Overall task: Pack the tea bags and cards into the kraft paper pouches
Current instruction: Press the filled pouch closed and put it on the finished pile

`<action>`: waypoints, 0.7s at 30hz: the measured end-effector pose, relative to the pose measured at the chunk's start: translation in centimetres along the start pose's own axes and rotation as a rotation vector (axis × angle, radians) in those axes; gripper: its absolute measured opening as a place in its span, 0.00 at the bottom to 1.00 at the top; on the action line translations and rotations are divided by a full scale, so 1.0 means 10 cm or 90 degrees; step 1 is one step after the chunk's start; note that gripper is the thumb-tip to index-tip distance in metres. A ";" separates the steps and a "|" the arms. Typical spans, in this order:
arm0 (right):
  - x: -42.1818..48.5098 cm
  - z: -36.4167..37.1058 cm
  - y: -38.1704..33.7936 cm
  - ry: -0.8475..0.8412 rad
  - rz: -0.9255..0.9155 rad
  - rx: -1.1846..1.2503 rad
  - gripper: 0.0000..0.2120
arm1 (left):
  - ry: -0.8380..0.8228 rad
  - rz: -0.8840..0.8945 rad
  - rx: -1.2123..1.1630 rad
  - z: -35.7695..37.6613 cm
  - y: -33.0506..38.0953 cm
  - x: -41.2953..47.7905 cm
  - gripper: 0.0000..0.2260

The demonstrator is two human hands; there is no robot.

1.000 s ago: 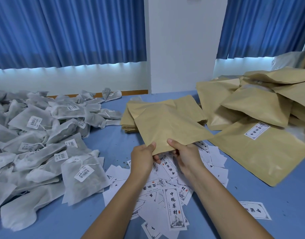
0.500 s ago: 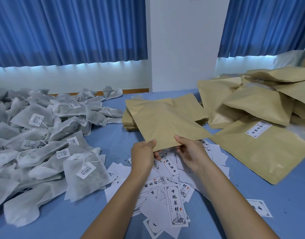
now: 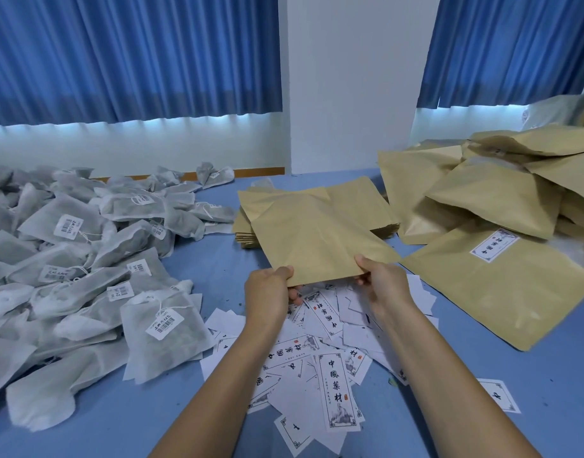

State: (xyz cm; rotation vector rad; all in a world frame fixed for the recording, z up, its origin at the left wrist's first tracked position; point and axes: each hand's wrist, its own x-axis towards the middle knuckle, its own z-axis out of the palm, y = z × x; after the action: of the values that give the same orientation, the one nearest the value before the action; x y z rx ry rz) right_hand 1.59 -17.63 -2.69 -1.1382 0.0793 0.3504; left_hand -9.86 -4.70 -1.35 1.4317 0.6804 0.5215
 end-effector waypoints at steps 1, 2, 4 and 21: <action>0.01 0.00 0.01 -0.002 -0.003 -0.017 0.05 | -0.003 -0.003 -0.006 -0.01 -0.01 0.00 0.11; 0.01 0.01 0.02 -0.014 0.008 -0.025 0.05 | -0.009 -0.007 -0.020 -0.02 -0.01 0.01 0.11; 0.01 0.05 0.04 -0.042 0.059 -0.007 0.05 | -0.038 -0.021 -0.095 -0.04 0.00 0.04 0.08; -0.17 -0.11 -0.96 -0.004 -0.057 -0.047 0.06 | -0.219 -0.030 -0.298 0.33 0.62 -0.08 0.15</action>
State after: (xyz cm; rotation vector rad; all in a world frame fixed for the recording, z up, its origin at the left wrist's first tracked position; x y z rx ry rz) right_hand 3.08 -22.61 5.63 -1.2090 0.0104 0.2784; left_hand -7.68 -7.06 4.96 1.0255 0.2888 0.3544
